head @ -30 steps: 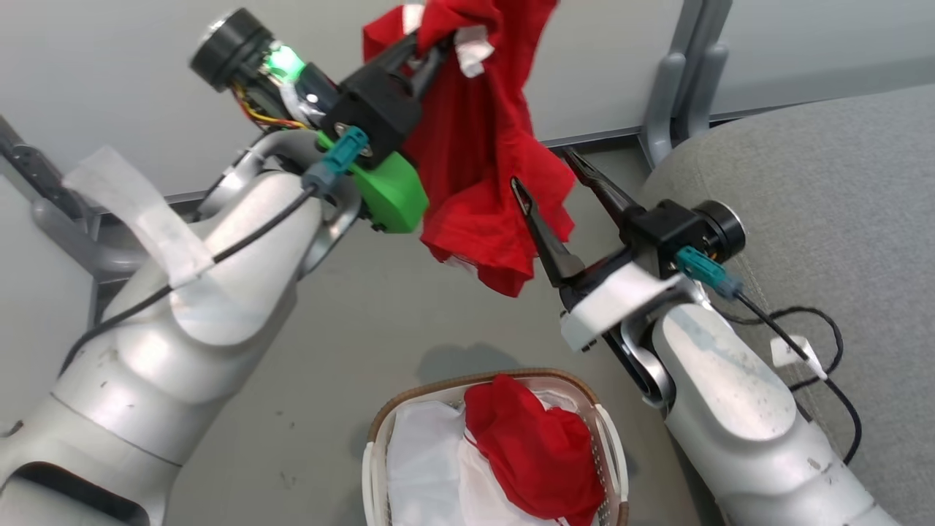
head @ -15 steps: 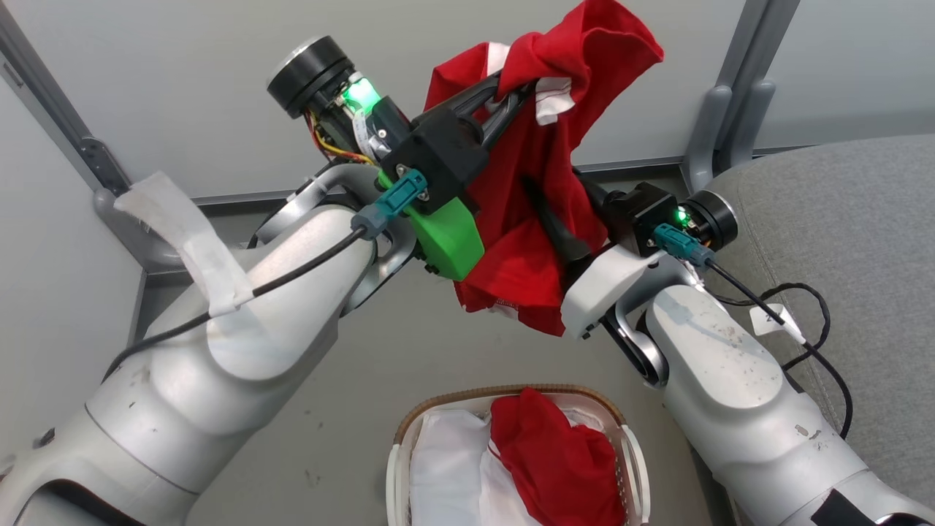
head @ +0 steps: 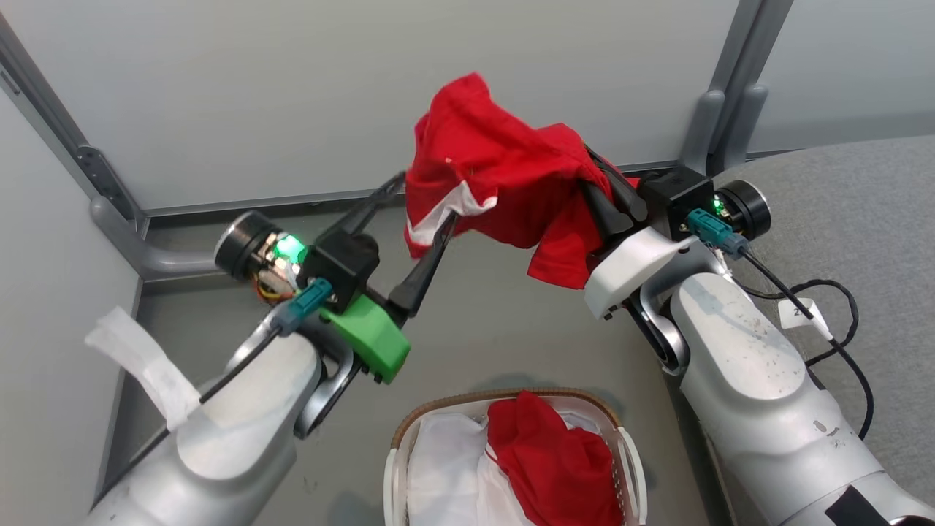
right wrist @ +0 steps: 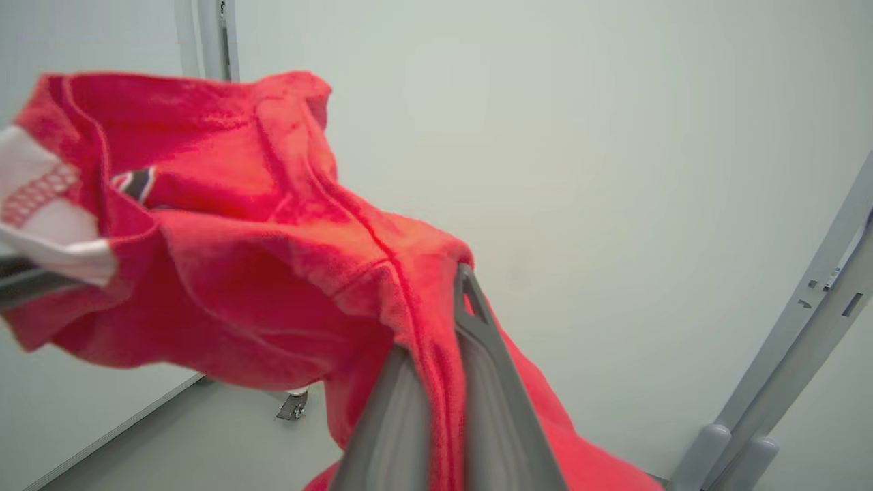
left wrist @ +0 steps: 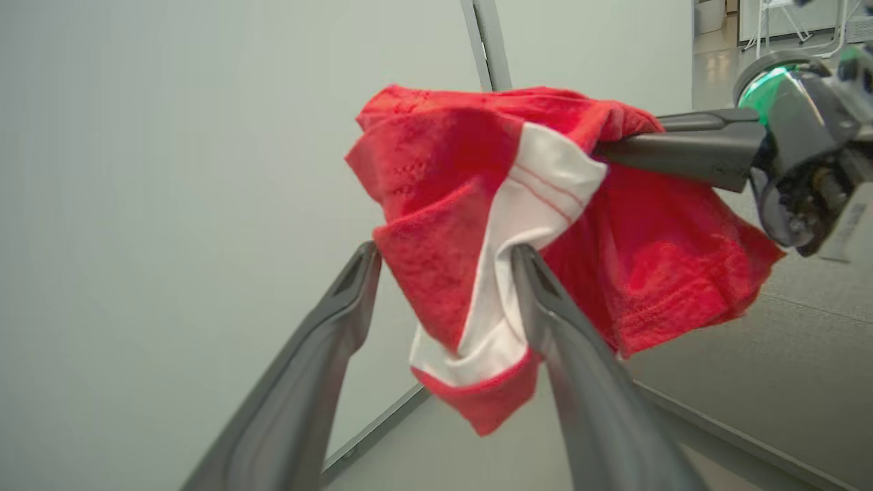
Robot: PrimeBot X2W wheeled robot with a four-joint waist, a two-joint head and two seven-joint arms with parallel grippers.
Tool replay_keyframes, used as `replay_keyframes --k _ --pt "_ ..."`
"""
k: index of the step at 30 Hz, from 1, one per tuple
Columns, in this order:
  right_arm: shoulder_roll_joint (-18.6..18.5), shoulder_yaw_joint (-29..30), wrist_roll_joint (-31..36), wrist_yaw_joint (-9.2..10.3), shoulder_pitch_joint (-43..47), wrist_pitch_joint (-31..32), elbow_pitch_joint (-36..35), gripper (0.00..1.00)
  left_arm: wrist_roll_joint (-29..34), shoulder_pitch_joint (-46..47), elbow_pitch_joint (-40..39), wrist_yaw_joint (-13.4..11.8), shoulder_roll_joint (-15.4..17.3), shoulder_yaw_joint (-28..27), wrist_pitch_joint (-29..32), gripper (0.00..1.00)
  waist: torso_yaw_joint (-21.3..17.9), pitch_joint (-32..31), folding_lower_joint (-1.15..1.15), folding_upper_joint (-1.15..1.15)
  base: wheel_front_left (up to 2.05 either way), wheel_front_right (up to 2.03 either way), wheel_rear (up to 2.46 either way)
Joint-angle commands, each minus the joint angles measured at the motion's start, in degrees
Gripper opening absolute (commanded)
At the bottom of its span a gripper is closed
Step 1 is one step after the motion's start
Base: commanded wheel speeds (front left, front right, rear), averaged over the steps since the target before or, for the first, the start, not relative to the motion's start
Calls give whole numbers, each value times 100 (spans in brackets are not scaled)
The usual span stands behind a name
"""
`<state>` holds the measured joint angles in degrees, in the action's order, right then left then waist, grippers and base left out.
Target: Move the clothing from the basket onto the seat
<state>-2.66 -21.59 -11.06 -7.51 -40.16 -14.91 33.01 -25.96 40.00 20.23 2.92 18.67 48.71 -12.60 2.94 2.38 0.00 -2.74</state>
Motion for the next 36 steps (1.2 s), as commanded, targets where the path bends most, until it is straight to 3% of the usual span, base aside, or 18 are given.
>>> replay_keyframes --k 1,11,20,26,36 --pt "-15 63 52 4 108 -17 -27 0 -100 -225 16 -37 15 -14 -64 100 -7 -4 0 0 0 0 0" --pt "-16 561 367 4 250 -17 -51 0 -472 -1451 168 -233 -101 -338 -267 100 -82 47 0 0 0 0 0" --pt "-15 741 491 4 353 -17 -72 0 -255 -2113 -186 -255 -250 -1010 -262 100 -457 197 0 0 0 0 0" --pt "-15 955 647 5 287 -17 -111 0 65 -2226 -338 -120 -310 -1261 -256 100 -999 445 0 0 0 0 0" --pt "-14 1537 970 6 273 -17 -308 0 543 -1924 -370 105 -452 -1398 -256 100 -2297 1065 0 0 0 0 0"
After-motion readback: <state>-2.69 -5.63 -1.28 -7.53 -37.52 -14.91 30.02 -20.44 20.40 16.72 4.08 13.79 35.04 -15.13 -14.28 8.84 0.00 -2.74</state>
